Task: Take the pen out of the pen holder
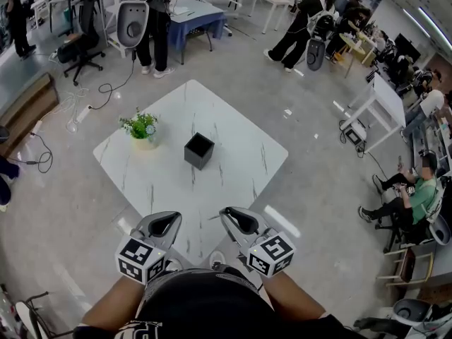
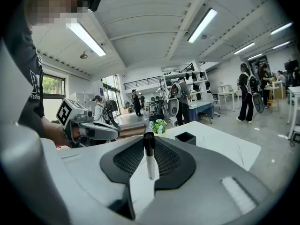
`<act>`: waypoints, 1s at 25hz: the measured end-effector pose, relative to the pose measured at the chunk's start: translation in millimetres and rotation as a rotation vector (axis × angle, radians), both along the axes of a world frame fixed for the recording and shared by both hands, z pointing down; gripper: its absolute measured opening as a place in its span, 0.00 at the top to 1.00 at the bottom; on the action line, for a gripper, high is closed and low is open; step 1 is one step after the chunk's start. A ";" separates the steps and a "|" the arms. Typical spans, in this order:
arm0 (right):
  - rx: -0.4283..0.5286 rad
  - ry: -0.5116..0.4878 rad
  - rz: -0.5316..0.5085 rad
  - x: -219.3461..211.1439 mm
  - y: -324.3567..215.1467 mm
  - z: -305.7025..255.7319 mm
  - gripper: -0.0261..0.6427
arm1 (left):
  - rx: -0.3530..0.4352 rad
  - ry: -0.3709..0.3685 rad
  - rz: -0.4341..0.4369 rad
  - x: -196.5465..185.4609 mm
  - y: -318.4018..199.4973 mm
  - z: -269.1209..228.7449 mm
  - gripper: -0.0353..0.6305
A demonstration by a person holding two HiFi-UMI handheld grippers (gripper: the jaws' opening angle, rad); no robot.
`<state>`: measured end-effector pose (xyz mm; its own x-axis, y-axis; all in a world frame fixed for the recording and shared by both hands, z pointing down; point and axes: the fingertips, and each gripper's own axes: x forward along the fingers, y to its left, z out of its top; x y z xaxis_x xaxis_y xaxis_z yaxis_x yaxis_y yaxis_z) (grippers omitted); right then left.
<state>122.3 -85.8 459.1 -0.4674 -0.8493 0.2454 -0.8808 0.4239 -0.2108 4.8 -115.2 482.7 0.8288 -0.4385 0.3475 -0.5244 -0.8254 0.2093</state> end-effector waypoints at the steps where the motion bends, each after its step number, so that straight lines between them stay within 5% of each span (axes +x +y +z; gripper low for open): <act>1: 0.000 0.001 -0.001 -0.5 -0.8 -0.1 0.86 | 0.000 0.000 0.000 -0.2 -0.6 0.2 0.86; 25: 0.002 -0.011 0.000 -1.0 -1.1 0.7 0.86 | -0.001 0.002 0.001 2.0 -0.2 1.5 0.86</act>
<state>121.3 -86.9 459.8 -0.4702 -0.8497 0.2385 -0.8784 0.4244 -0.2198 6.8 -115.4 484.2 0.8300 -0.4374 0.3460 -0.5233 -0.8254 0.2118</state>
